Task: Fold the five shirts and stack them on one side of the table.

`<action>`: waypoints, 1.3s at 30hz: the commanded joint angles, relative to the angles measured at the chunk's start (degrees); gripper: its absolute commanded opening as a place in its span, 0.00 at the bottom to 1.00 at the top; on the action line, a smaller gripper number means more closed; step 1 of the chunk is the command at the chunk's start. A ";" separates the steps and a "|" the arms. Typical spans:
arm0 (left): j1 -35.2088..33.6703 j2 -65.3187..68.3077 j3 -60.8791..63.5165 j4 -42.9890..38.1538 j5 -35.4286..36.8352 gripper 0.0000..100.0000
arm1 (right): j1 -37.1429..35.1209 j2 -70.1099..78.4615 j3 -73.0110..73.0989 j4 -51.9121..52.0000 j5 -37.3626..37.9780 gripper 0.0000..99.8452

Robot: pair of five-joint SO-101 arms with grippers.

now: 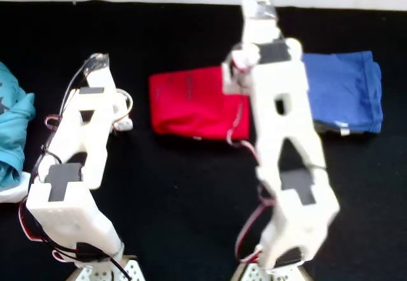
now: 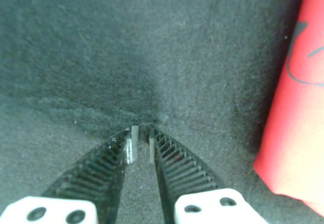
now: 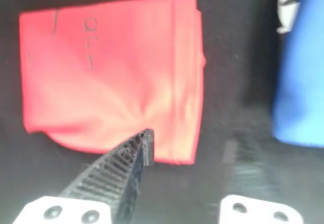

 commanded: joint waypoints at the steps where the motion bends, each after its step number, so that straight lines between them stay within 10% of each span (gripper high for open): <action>1: 0.48 0.40 -1.10 -2.29 -0.35 0.06 | -2.51 12.62 -14.64 2.33 -4.66 0.36; 20: 0.48 0.40 -1.10 -2.29 -0.35 0.06 | -3.12 48.84 -37.41 4.97 -6.42 0.35; 26: 0.48 0.40 -1.10 -2.29 -0.35 0.06 | 4.00 49.63 -37.67 8.31 -5.36 0.00; 39: 0.48 0.40 -1.10 -2.29 -0.35 0.06 | 14.37 40.75 -48.92 13.41 10.29 0.00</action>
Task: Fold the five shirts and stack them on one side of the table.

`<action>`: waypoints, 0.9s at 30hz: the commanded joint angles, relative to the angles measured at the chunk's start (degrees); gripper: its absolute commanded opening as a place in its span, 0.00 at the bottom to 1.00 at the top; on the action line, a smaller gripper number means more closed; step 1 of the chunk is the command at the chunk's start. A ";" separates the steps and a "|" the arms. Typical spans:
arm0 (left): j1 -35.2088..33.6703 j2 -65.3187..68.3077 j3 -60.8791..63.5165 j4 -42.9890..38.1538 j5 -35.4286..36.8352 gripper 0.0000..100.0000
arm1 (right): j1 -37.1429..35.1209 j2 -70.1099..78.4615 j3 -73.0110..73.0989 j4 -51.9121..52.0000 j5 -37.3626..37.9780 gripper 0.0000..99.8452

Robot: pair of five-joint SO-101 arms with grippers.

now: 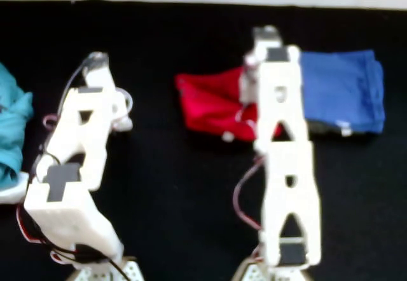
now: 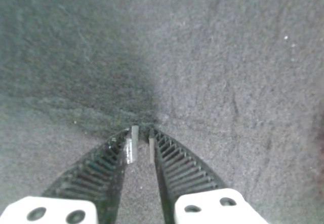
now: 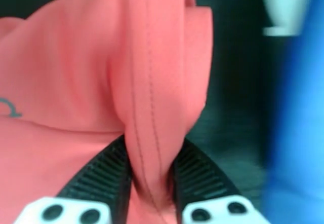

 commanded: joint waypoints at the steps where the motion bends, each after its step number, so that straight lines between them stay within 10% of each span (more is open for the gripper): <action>1: 0.48 0.40 -1.10 -2.29 -0.35 0.06 | 2.42 -11.12 0.92 0.92 2.81 0.00; 14: 0.48 0.40 -1.19 -2.29 -0.35 0.06 | 8.13 -51.21 28.35 0.57 14.33 0.00; 27: 0.48 0.40 -1.19 -2.29 -0.35 0.06 | 27.38 -36.35 28.09 -7.78 18.29 0.01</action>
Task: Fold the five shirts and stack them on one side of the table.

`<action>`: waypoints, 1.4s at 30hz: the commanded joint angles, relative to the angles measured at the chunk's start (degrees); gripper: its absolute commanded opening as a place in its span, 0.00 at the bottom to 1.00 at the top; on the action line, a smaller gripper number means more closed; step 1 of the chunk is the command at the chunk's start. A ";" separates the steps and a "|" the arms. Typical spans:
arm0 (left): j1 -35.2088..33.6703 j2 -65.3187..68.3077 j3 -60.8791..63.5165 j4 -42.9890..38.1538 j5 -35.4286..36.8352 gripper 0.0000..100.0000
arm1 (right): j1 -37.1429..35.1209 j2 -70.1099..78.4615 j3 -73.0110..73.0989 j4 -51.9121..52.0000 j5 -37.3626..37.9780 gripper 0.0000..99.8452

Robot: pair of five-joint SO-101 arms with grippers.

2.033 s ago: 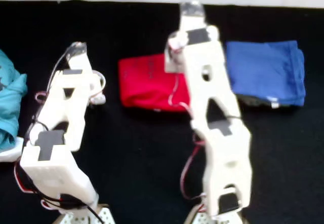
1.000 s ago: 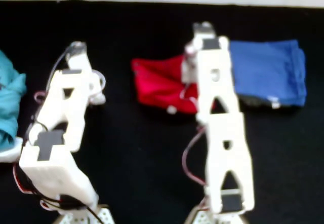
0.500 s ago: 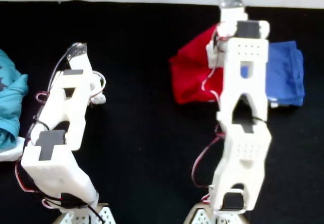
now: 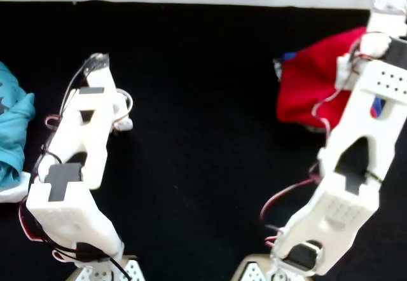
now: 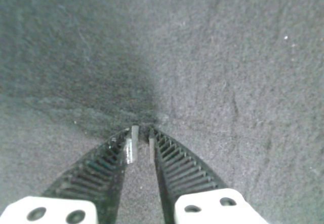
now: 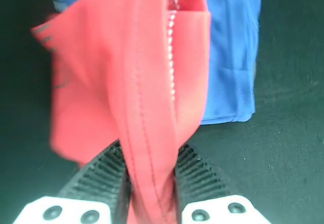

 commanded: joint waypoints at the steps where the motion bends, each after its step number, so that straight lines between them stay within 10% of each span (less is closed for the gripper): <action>1: 0.48 0.40 -1.19 -2.29 -0.35 0.06 | 3.21 8.22 -0.66 -5.05 4.04 0.01; 24: 0.48 0.40 -1.19 -2.29 -0.35 0.06 | 6.64 23.43 -19.21 -13.23 7.65 0.01; 32: 0.48 0.40 -1.19 -2.29 -0.35 0.06 | 7.16 21.93 -22.64 -12.44 2.02 0.23; 42: 0.48 0.40 -1.19 -2.29 -0.35 0.06 | -0.66 17.63 -28.18 -10.33 -4.57 0.10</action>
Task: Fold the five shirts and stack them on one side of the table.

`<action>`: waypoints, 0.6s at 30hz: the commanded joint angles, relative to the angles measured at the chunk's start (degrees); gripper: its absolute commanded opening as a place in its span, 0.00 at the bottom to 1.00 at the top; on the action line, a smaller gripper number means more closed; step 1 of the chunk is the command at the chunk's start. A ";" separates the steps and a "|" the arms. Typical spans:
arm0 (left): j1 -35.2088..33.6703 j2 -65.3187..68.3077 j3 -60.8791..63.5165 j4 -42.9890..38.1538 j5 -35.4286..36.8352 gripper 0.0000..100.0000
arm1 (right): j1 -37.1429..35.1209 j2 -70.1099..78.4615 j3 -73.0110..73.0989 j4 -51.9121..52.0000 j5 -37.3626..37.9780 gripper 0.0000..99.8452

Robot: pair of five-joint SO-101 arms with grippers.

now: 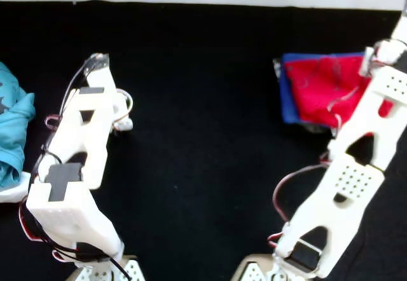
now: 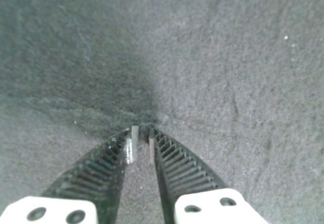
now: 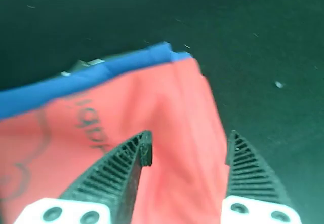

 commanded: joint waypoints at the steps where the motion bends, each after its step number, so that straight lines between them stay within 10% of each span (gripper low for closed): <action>1: 0.48 0.40 -1.19 -2.29 -0.35 0.06 | -4.70 -3.38 -2.24 1.45 -0.79 0.03; 18: 0.48 0.40 -1.19 -2.29 -0.35 0.06 | -1.45 11.91 -1.80 -18.07 4.75 0.03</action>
